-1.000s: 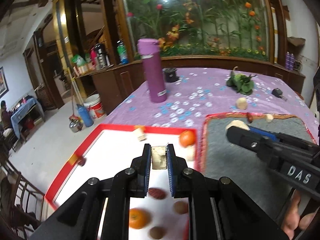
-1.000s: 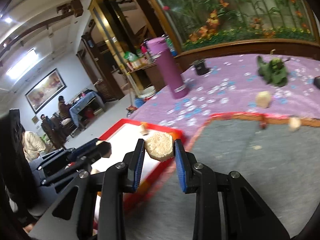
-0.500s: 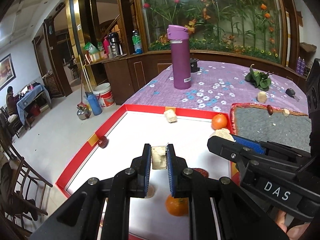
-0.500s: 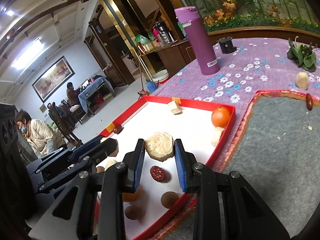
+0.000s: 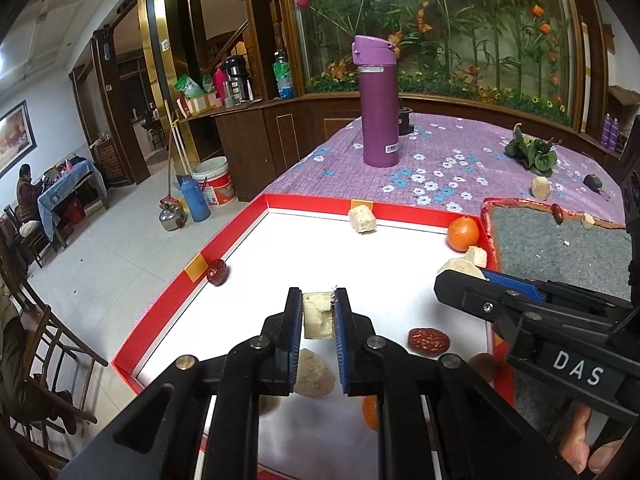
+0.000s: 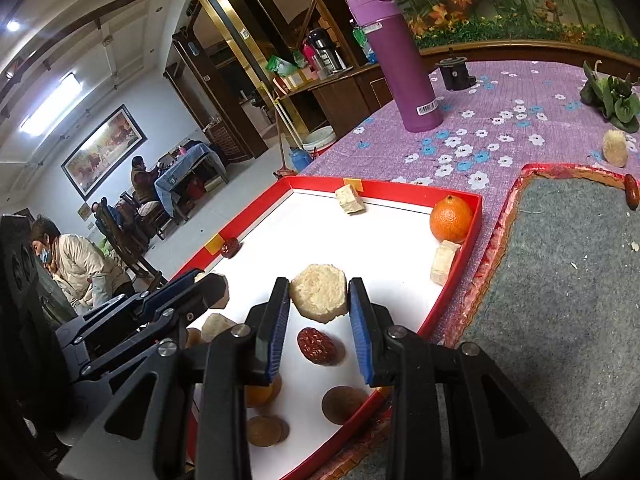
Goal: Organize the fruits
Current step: 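Carry both cakes over the white tray and open both tools, then move both open tools back over the grey mat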
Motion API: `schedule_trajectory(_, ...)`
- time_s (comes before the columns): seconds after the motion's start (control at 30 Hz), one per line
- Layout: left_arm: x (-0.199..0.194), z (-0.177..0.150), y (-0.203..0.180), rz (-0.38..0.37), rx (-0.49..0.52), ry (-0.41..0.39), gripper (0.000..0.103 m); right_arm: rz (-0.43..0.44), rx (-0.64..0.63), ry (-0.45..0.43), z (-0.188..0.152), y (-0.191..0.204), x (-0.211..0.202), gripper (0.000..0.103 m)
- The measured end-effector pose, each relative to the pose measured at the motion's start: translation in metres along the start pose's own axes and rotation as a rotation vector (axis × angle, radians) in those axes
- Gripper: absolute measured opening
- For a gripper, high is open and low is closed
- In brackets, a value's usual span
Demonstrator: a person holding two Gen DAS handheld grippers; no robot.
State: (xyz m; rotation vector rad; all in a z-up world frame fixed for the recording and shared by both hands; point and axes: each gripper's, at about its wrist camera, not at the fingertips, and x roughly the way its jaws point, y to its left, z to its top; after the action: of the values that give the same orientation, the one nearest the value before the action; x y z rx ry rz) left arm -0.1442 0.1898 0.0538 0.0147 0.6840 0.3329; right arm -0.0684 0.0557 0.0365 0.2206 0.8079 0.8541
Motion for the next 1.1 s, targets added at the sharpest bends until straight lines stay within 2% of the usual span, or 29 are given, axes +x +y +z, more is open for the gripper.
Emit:
schedule_trajectory(0.23,0.002,-0.001,0.005,0.044,-0.009,0.004,0.015,0.002,-0.005,0.002,0.0,0.001,0.002,0.034)
schedule_trajectory(0.33,0.002,-0.001,0.007,0.062,-0.013,0.005,0.023,0.004,-0.011,-0.013,-0.001,0.003,-0.001,0.044)
schedule_trajectory(0.4,0.002,0.0,0.007,0.081,-0.014,0.002,0.045,0.012,-0.011,-0.033,0.0,0.004,-0.006,0.052)
schedule_trajectory(0.53,0.002,0.0,0.007,0.111,-0.014,-0.006,0.063,0.016,0.006,-0.045,0.0,0.0,-0.007,0.055)
schedule_trajectory(0.57,0.002,0.0,0.007,0.116,-0.016,-0.004,0.072,0.018,0.018,-0.038,0.001,-0.002,-0.006,0.055)
schedule_trajectory(0.7,0.003,0.001,0.004,0.117,-0.01,0.003,0.078,0.021,0.061,-0.031,0.002,-0.01,-0.006,0.055)
schedule_trajectory(0.87,0.002,0.002,-0.009,0.1,0.031,0.014,0.078,0.031,0.095,-0.034,0.001,-0.017,-0.01,0.055)
schedule_trajectory(1.0,-0.002,0.005,-0.022,0.082,0.059,0.005,0.078,0.048,0.131,-0.035,0.0,-0.03,-0.024,0.055)
schedule_trajectory(1.1,-0.004,0.01,-0.036,0.06,0.085,-0.003,0.078,0.015,0.152,-0.037,0.001,-0.051,-0.047,0.055)
